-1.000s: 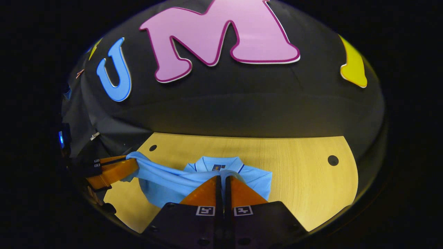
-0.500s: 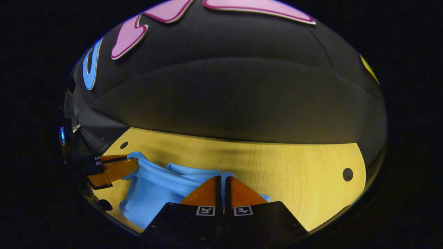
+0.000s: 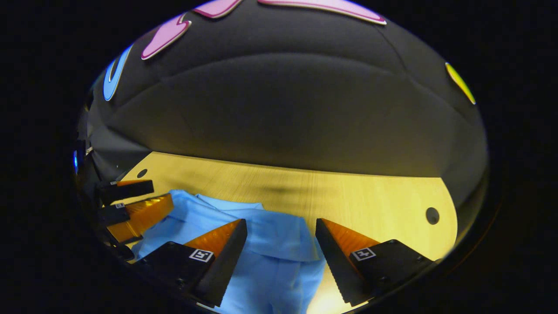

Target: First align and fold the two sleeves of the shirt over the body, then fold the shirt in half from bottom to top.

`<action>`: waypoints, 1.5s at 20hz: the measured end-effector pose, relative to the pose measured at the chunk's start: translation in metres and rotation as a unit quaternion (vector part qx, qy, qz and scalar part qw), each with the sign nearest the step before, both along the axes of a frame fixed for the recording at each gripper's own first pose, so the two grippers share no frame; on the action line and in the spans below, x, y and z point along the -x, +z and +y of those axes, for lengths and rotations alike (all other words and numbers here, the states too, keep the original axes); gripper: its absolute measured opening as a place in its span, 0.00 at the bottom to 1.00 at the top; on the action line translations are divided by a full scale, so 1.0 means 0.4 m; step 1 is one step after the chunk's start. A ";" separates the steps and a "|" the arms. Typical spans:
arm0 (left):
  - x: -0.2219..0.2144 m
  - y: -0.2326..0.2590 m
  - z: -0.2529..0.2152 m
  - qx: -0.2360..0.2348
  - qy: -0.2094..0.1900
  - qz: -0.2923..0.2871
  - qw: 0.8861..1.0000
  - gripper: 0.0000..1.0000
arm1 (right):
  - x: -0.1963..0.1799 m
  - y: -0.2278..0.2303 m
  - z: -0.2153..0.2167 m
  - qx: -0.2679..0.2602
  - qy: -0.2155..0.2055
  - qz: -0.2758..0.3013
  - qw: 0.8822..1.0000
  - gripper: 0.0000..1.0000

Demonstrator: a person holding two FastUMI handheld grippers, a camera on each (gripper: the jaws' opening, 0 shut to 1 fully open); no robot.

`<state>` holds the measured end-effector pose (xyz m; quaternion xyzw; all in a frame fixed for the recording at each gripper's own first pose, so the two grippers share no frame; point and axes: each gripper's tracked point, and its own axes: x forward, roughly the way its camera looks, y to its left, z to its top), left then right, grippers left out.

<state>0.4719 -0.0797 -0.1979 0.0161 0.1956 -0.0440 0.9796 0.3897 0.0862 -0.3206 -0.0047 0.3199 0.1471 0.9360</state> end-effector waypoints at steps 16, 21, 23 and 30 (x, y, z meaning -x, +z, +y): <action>0.708 0.500 -0.121 -0.021 -0.030 -0.141 0.989 0.97 | 0.540 0.591 -0.147 -0.021 -0.064 -0.131 0.989 0.98; 0.976 0.565 -0.135 -0.003 -0.031 -0.163 0.986 0.97 | 0.793 0.743 -0.186 -0.035 -0.080 -0.180 0.980 0.98; 1.069 0.560 -0.139 0.009 -0.028 -0.160 0.987 0.97 | 0.876 0.769 -0.190 -0.036 -0.080 -0.191 0.978 0.98; 1.334 0.501 -0.157 0.036 -0.053 -0.181 0.981 0.98 | 1.111 0.821 -0.185 -0.072 -0.083 -0.199 0.974 0.98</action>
